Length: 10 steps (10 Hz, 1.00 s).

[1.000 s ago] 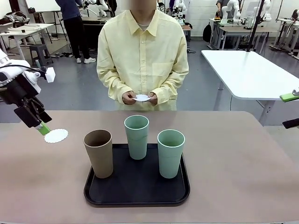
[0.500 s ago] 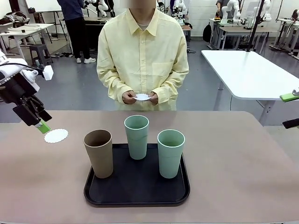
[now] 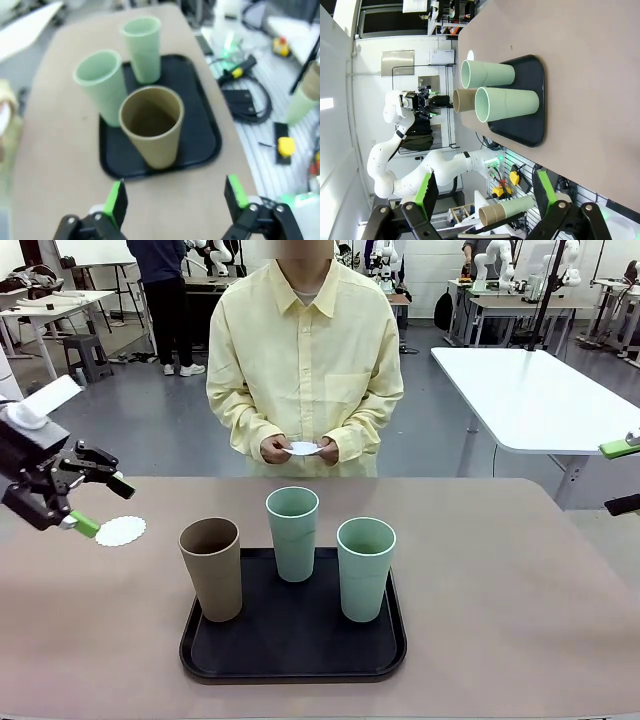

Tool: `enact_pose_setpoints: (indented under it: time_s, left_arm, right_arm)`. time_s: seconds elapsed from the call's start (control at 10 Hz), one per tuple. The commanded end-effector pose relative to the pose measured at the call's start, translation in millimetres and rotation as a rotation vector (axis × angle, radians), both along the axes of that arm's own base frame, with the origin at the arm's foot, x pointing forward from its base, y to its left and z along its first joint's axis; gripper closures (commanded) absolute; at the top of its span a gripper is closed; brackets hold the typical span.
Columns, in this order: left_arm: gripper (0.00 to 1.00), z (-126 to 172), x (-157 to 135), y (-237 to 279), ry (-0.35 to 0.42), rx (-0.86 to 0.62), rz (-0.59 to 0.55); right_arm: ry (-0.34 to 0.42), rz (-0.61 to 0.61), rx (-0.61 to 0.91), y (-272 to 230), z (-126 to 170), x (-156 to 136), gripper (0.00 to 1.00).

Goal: Place coasters on the table and set cups on them.
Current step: Pick up one Reusable plastic cup and place it on a coaster set by the human.

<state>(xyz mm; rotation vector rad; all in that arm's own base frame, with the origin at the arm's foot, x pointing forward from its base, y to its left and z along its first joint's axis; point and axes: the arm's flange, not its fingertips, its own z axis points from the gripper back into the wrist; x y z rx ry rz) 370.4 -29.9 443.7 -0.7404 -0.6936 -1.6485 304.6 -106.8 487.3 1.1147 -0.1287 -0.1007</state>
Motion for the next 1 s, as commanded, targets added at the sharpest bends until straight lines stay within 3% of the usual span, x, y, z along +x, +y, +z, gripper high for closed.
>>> enact_pose_setpoints:
  time_s: [0.0, 0.3, 0.6, 0.7, 0.9]
  left_arm:
    - [0.00, -35, 13, 3, -0.019, -0.126, -0.052]
    - [0.00, -74, 25, -4, 0.022, -0.273, 0.048]
    - [0.00, -87, 29, -7, 0.105, -0.315, 0.129]
    - [0.00, -87, 25, -3, 0.078, -0.270, 0.075]
    - [0.00, -87, 25, -3, 0.078, -0.270, 0.075]
  right_arm:
    - [-0.023, 0.001, 0.033, 1, 0, 3, 0.00]
    - [-0.023, 0.001, 0.033, 1, 0, 3, 0.00]
    - [-0.023, 0.001, 0.033, 1, 0, 3, 0.00]
    - [-0.023, 0.001, 0.033, 1, 0, 3, 0.00]
    - [-0.023, 0.001, 0.033, 1, 0, 3, 0.00]
